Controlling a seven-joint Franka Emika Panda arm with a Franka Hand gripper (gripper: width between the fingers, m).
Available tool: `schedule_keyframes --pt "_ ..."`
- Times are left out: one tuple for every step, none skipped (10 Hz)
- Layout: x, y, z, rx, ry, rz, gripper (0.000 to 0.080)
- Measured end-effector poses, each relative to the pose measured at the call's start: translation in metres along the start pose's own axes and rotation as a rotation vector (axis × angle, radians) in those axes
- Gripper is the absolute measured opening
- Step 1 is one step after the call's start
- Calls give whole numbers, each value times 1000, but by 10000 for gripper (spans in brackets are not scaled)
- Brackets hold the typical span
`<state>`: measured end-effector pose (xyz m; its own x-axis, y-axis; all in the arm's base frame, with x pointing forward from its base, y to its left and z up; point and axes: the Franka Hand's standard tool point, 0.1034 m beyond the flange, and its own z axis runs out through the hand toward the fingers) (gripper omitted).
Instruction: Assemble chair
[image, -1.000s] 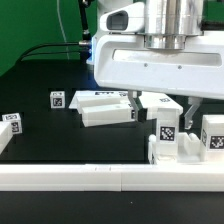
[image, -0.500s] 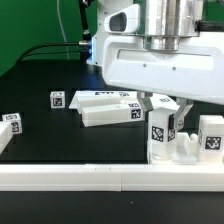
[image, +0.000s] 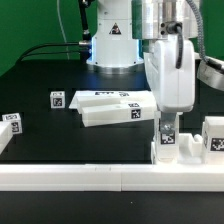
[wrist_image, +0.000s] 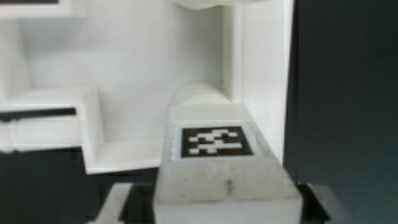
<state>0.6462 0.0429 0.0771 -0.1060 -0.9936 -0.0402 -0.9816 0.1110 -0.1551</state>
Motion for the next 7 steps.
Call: schedule_keyframes --pt "0 0 0 -1 1 24 285" --pt "0 0 1 -2 2 12 408" --pt "0 1 0 -14 5 -88 542" --pt "-1 2 -3 -43 5 -224 542" --pt "-2 -3 -6 -37 -1 -339 627" --pt "-4 -3 -11 -48 -9 -597 643" --pt "-3 -3 -12 -55 -21 -765 643"
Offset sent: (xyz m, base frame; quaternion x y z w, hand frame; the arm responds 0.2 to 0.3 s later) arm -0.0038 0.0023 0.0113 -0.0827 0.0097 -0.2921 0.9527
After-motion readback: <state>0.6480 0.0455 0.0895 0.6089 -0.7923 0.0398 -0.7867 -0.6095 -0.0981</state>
